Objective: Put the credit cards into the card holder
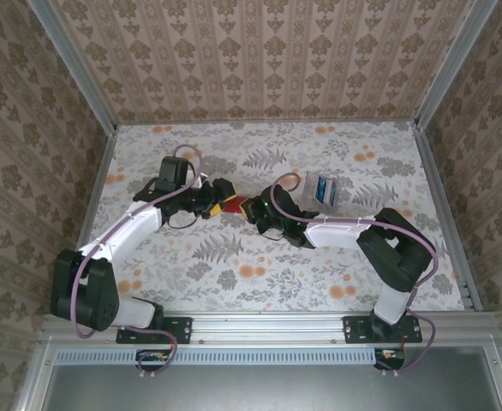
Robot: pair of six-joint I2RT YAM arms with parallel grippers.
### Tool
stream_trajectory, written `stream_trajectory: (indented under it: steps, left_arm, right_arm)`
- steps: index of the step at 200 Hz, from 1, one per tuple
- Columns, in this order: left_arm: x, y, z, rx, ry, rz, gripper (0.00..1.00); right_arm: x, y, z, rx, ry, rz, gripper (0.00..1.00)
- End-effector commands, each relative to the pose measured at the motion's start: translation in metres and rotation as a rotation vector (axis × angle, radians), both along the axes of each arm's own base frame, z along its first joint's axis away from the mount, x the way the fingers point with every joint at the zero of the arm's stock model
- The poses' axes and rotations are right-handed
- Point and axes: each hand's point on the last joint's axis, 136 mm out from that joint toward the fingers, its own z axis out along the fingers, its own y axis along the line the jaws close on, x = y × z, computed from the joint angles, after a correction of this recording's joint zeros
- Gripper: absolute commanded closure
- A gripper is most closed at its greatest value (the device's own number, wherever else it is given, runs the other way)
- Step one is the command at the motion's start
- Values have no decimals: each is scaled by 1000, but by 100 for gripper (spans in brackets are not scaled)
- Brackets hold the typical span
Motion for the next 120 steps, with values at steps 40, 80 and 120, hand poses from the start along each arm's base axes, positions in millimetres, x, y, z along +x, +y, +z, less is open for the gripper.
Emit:
stream_trajectory:
  steps: [40, 80, 120]
  left_arm:
    - [29, 4, 11, -25, 31, 236, 22]
    - [52, -11, 25, -143, 64, 353, 32]
    - [63, -26, 49, -191, 6, 326, 63]
  right_arm:
    - [9, -5, 59, 176, -104, -77, 100]
    - [4, -24, 75, 136, -144, -116, 100]
    - [-6, -33, 78, 142, -148, -140, 100]
